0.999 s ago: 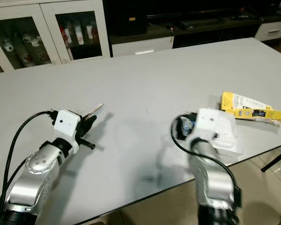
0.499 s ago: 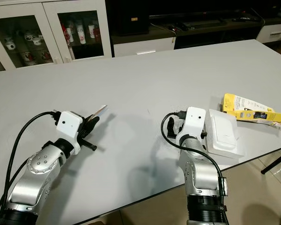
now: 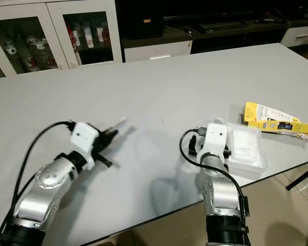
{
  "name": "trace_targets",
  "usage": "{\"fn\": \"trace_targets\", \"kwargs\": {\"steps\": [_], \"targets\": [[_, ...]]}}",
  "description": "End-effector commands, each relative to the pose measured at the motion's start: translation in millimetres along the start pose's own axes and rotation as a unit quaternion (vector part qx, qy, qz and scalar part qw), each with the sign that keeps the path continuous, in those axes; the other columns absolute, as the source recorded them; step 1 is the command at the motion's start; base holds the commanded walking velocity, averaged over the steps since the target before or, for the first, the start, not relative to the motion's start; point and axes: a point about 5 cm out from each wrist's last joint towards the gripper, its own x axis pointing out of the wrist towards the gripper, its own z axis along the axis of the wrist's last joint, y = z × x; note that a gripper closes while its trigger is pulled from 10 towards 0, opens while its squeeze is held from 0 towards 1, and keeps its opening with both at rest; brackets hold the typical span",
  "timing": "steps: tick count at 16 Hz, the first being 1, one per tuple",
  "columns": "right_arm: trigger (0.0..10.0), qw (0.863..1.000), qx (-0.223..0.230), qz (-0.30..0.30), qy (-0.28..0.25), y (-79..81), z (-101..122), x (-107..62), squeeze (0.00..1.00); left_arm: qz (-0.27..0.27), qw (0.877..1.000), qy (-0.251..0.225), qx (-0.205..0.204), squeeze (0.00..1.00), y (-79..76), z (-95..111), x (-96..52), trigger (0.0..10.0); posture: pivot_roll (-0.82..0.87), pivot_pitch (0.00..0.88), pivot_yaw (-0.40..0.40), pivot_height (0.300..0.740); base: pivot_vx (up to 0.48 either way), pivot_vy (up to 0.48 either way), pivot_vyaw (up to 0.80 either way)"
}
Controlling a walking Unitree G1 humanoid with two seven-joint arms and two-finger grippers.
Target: Picking trash to rubbish bin
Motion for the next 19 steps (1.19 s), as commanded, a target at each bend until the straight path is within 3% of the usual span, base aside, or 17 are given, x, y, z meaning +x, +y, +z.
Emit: {"fn": "trace_targets", "kwargs": {"steps": [1,8,9,11,19], "targets": [[10.0,1.0,0.003,-0.002,0.026,-5.7,-10.3,1.5,0.0,-0.023,1.0,-0.004,0.001,0.0,-5.6,1.0,-0.6,10.0,0.02,0.0,-0.038,0.74,0.0,0.0,0.0],[9.9,0.999,0.01,0.021,0.026,-4.6,-14.5,4.2,0.0,-0.007,1.0,0.001,0.007,0.0,0.4,-1.1,-3.1,10.0,0.02,0.0,-0.032,0.74,0.0,0.0,0.0],[5.2,0.999,0.014,0.023,0.025,-5.1,-14.9,4.8,0.0,-0.008,1.0,-0.001,0.007,0.0,0.9,-0.7,-2.9,10.0,0.02,0.0,-0.032,0.74,0.0,0.0,0.0],[0.0,0.999,0.017,0.025,0.024,-7.1,-16.7,4.6,0.0,-0.009,1.0,-0.003,0.009,0.0,2.1,0.2,-2.6,10.0,0.02,0.0,-0.033,0.74,0.0,0.0,0.0],[0.0,0.999,0.027,0.034,0.012,-4.3,-14.7,4.3,0.0,0.007,1.0,0.009,-0.004,0.0,-1.3,-6.0,-1.5,10.0,0.0,0.0,-0.026,0.74,0.0,0.0,0.0]]}}
